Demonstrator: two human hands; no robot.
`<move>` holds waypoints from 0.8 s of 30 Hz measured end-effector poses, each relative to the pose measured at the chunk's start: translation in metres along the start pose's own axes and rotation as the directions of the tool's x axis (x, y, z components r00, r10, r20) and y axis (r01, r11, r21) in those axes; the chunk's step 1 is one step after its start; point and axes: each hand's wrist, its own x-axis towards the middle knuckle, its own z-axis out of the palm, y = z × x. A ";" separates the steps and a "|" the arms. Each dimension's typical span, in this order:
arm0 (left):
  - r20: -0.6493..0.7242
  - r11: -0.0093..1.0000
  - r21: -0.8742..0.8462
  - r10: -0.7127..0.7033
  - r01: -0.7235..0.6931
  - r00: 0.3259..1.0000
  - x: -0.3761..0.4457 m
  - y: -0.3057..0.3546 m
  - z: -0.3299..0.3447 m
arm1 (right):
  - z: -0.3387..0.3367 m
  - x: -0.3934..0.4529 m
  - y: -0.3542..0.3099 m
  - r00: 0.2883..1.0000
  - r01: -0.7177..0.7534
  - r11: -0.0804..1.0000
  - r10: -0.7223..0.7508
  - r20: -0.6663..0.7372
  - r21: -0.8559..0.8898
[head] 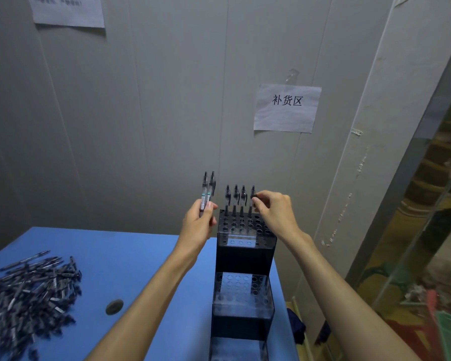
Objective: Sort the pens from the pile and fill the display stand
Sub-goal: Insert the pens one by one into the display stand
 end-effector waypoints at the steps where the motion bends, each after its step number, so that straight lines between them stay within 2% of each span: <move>1: 0.002 1.000 0.006 0.008 -0.008 1.000 0.000 0.000 0.000 | 0.000 -0.001 0.000 1.000 -0.011 1.000 0.011 -0.001 0.007; 7: 0.004 0.999 0.033 0.026 -0.026 1.000 0.002 -0.004 0.003 | -0.003 0.001 0.000 1.000 -0.027 0.999 0.027 0.005 0.030; 14: 0.030 1.000 -0.020 0.015 -0.015 0.999 0.004 0.006 0.012 | -0.025 0.007 -0.013 0.994 -0.003 0.994 0.015 -0.106 0.111; 19: 0.056 1.000 -0.014 0.023 -0.023 0.998 0.003 0.009 0.023 | -0.030 0.005 -0.027 1.000 0.000 0.965 -0.003 0.009 0.261; 24: 0.054 0.998 0.041 0.045 -0.047 0.998 0.003 0.007 0.025 | -0.031 0.001 -0.029 0.994 -0.069 0.903 0.026 0.105 0.425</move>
